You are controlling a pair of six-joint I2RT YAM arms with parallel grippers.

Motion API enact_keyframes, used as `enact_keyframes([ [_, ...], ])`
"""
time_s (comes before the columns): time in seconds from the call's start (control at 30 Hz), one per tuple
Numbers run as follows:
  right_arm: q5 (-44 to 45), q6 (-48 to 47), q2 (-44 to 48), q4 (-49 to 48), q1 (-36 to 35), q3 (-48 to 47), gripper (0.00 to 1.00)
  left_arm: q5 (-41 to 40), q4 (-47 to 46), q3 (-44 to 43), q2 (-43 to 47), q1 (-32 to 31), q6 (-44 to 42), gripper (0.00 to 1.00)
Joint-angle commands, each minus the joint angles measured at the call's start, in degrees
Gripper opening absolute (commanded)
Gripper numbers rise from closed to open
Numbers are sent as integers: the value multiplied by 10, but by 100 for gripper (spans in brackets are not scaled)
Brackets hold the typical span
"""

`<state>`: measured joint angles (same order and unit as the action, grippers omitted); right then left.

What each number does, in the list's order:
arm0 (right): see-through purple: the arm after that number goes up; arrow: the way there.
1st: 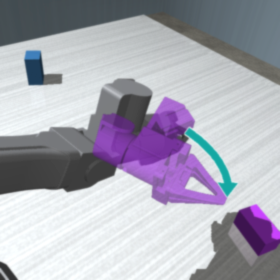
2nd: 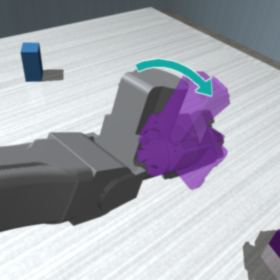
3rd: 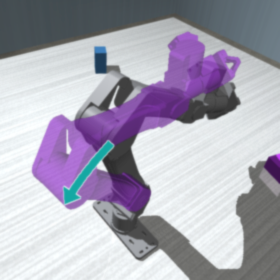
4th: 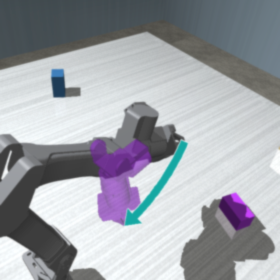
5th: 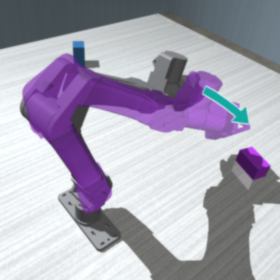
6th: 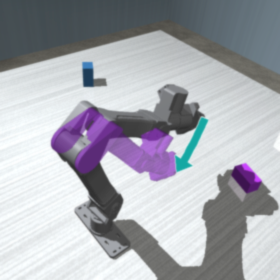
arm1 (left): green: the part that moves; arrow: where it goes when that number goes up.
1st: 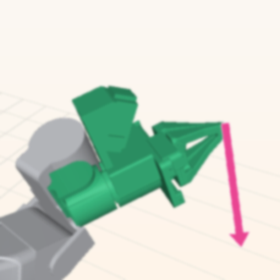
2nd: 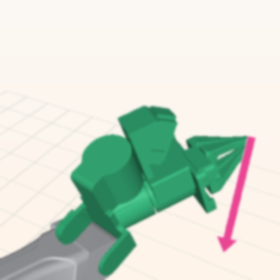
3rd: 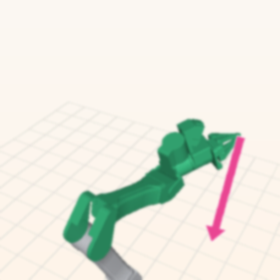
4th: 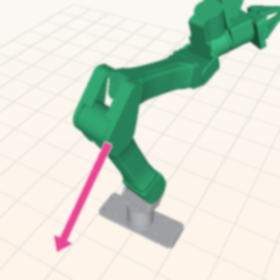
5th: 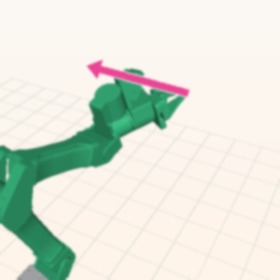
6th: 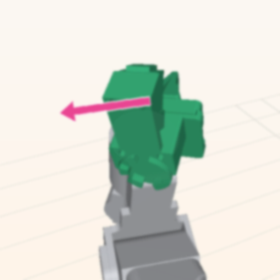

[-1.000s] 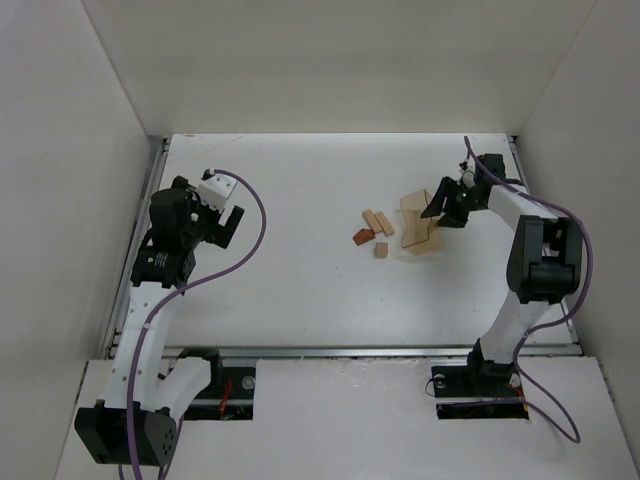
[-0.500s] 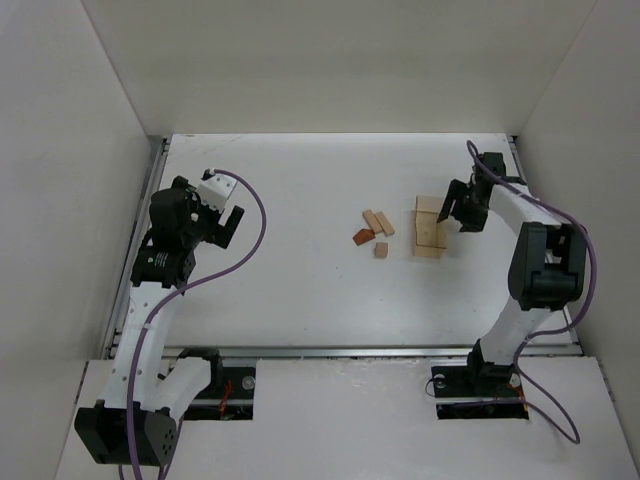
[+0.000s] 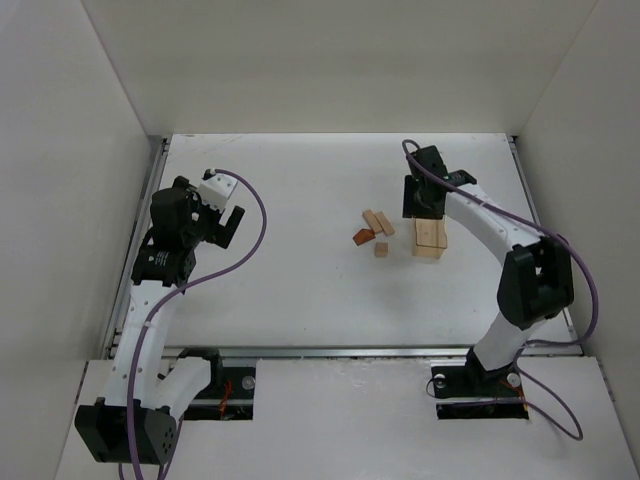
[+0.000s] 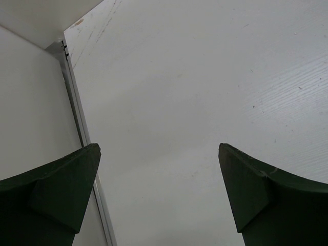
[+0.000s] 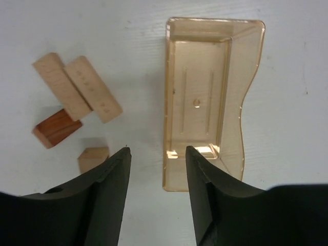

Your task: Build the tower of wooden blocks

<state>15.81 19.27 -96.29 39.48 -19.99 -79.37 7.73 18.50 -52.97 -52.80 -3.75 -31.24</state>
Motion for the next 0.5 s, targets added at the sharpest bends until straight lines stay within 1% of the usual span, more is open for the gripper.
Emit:
enact_keyframes([
  [0.0, 42, 25, -28, 44, 14, -10, 51, 11, -13, -10, 3, -2, 0, 100],
  [0.17, 23, 25, -46, 38, -3, 11, 38, 11, -13, -10, 3, -2, 6, 100],
  [0.2, 23, 25, -51, 38, -3, 11, 33, 11, -13, -10, 3, -2, 6, 100],
  [0.3, 18, 25, -66, 31, -8, 17, 29, 11, -13, -10, 3, -2, 6, 100],
  [0.33, 18, 20, -74, 26, -8, 22, 29, 11, -13, -10, 3, -2, 6, 100],
  [0.4, 32, 15, -80, 26, -8, 22, 24, 11, -13, -10, 3, -2, 6, 100],
  [0.43, 38, 15, -80, 26, -8, 27, 19, 11, -13, -10, 3, -2, 6, 100],
  [0.47, 46, 15, -86, 31, -8, 27, 16, 11, -13, -10, 3, -2, 6, 100],
])
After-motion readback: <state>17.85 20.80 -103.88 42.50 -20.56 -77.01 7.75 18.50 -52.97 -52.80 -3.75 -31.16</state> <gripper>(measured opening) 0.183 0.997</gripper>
